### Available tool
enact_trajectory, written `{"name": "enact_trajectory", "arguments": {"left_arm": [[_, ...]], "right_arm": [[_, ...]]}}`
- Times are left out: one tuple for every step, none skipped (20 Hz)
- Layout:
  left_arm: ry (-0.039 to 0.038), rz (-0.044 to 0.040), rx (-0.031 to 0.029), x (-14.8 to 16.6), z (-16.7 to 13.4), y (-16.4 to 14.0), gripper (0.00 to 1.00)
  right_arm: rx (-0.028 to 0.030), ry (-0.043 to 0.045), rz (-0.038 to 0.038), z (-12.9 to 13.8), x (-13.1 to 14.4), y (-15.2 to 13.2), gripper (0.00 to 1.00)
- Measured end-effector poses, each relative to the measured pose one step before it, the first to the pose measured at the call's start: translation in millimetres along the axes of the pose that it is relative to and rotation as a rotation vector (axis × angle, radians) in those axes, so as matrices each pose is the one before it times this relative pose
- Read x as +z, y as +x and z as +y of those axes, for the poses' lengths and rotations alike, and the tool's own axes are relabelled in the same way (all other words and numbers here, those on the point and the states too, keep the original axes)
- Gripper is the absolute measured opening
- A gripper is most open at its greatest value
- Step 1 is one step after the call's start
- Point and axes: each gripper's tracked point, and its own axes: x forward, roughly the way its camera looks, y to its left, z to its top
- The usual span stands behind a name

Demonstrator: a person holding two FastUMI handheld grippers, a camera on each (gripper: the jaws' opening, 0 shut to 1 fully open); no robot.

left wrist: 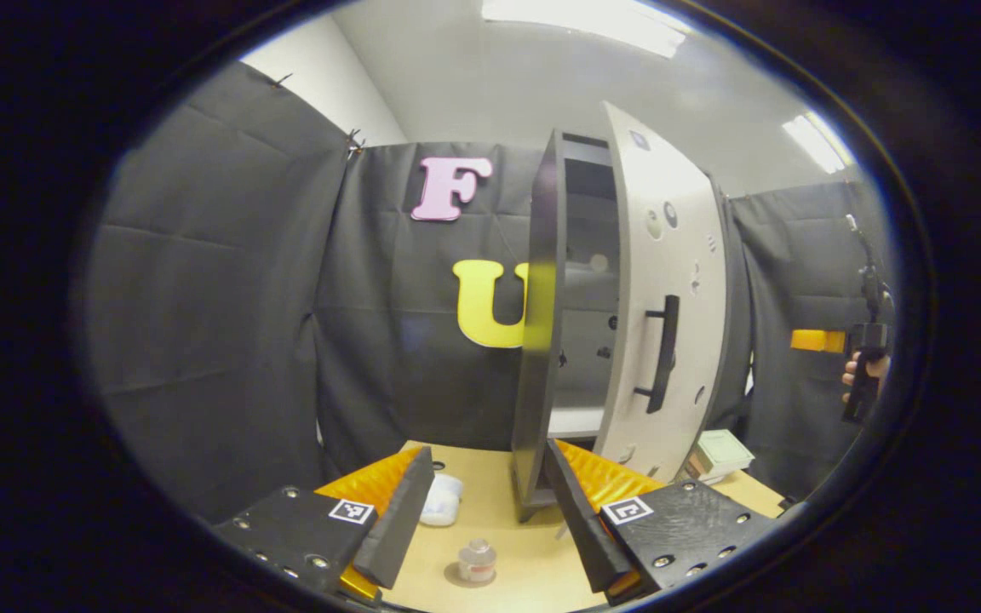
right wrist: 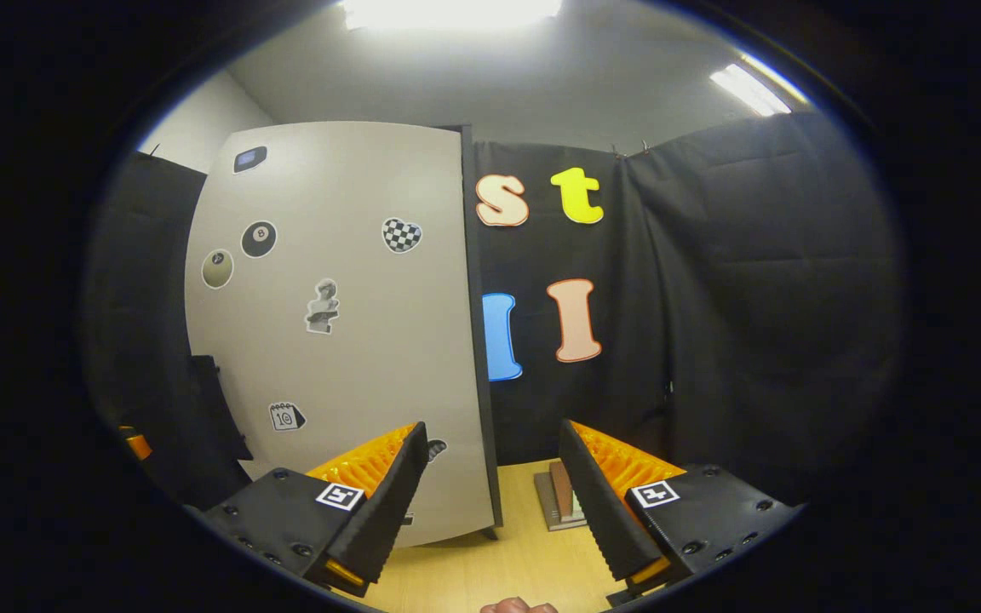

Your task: Open the cabinet door with the right hand, grasp the bottle in the cabinet with the left hand and place it on the coaster, then close the cabinet door with the right hand.

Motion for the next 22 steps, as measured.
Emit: {"name": "enact_trajectory", "arguments": {"left_arm": [[-0.00273, 0.00751, -0.01273, -1.78, -1.89, -3.14, 0.83], [-0.00764, 0.00535, -0.0139, -1.36, -4.81, -3.45, 0.82], [-0.00979, -0.00468, -0.01423, -0.04, -5.45, -3.02, 0.8], [-0.01023, -0.00934, -0.01295, 1.82, -4.62, -0.63, 0.82], [-0.00954, -0.00568, -0.00774, 0.76, -3.62, -1.57, 0.82], [-0.00471, -0.00815, -0.00502, 1.89, -4.17, 0.69, 0.82], [-0.00246, -0.00582, -0.00225, 1.96, -3.23, -1.09, 0.8], [0.00386, -0.0013, -0.0004, 2.13, -2.92, 0.15, 0.81], [0.01126, -0.00711, 0.0008, 3.64, -2.6, 0.08, 0.83], [0.01581, -0.0059, 0.00194, 4.78, -2.05, 2.02, 0.81], [0.02497, -0.00712, 0.00173, 5.33, -2.2, 1.12, 0.81], [0.02685, -0.00292, 0.00136, 4.43, -3.65, 2.78, 0.81], [0.02313, -0.00585, -0.00111, 5.87, -3.89, 1.72, 0.81], [0.01594, -0.01198, -0.01151, 6.6, -7.01, 4.0, 0.83], [0.00775, -0.00803, -0.01792, 6.37, -11.08, -0.11, 0.81], [0.00077, -0.00716, -0.00313, 3.84, -7.8, 2.58, 0.8], [-0.00178, -0.0063, 0.0128, 3.17, -4.32, 0.08, 0.8], [-0.00646, -0.01271, 0.00947, 4.77, -4.9, 2.41, 0.8], [-0.01676, -0.00426, 0.00501, 2.41, -7.45, 1.82, 0.8], [-0.0154, 0.00111, -0.0096, 0.23, -9.32, 3.08, 0.8], [-0.01166, 0.01216, -0.00171, -3.78, -8.06, 1.97, 0.81], [-0.00094, 0.01207, 0.01686, -4.37, -2.23, 0.52, 0.8]], "right_arm": [[-0.00762, -0.01661, 0.00673, -0.39, -1.68, -6.24, 0.98], [-0.01279, -0.01833, 0.00315, -3.34, -0.75, -6.06, 0.98], [-0.01709, -0.01335, 0.00023, -4.92, -0.49, -5.54, 0.98], [-0.01415, -0.00699, -0.00016, -2.97, -0.97, -4.06, 0.98], [-0.00217, -0.00195, -0.00128, 0.38, -1.71, -3.72, 0.98], [0.00397, 0.00334, 0.00036, 1.12, -1.26, -3.17, 0.93], [0.00158, 0.00502, 0.00177, -0.74, -2.74, -2.01, 0.93], [0.0, 0.0045, 0.00525, -1.68, -2.75, -0.17, 0.98], [-0.00204, 0.00389, 0.00665, -3.25, -2.55, -0.23, 0.98], [-0.00126, 0.00196, 0.00856, -2.16, -2.64, 0.24, 0.98], [0.00422, 0.00434, 0.00411, -1.48, 0.51, 2.38, 0.98], [0.0069, 0.00553, -0.00547, -1.15, 5.36, 4.0, 0.98], [0.01054, 0.00907, -0.01111, -1.73, 7.73, 5.05, 0.98], [0.01152, 0.01999, -0.0145, -1.99, 8.09, 4.55, 0.98], [0.01766, 0.0234, -0.01671, -1.21, 6.27, 3.0, 0.98], [0.01789, 0.01998, -0.00903, -1.82, 5.28, 3.04, 0.98], [0.01772, 0.01224, -0.00879, -2.61, 2.68, 1.31, 0.98], [0.01038, 0.00069, -0.00706, -3.72, 1.51, 1.44, 0.98], [0.00772, -0.00265, -0.00132, -5.64, 0.2, -0.47, 0.98], [0.01171, 0.00076, -0.00496, -4.37, -0.91, -0.19, 0.98], [0.00929, 0.0047, -0.00416, -3.95, -2.14, 0.03, 0.98], [0.01134, 0.00573, -0.00246, -5.03, -1.92, 1.47, 0.98]]}}
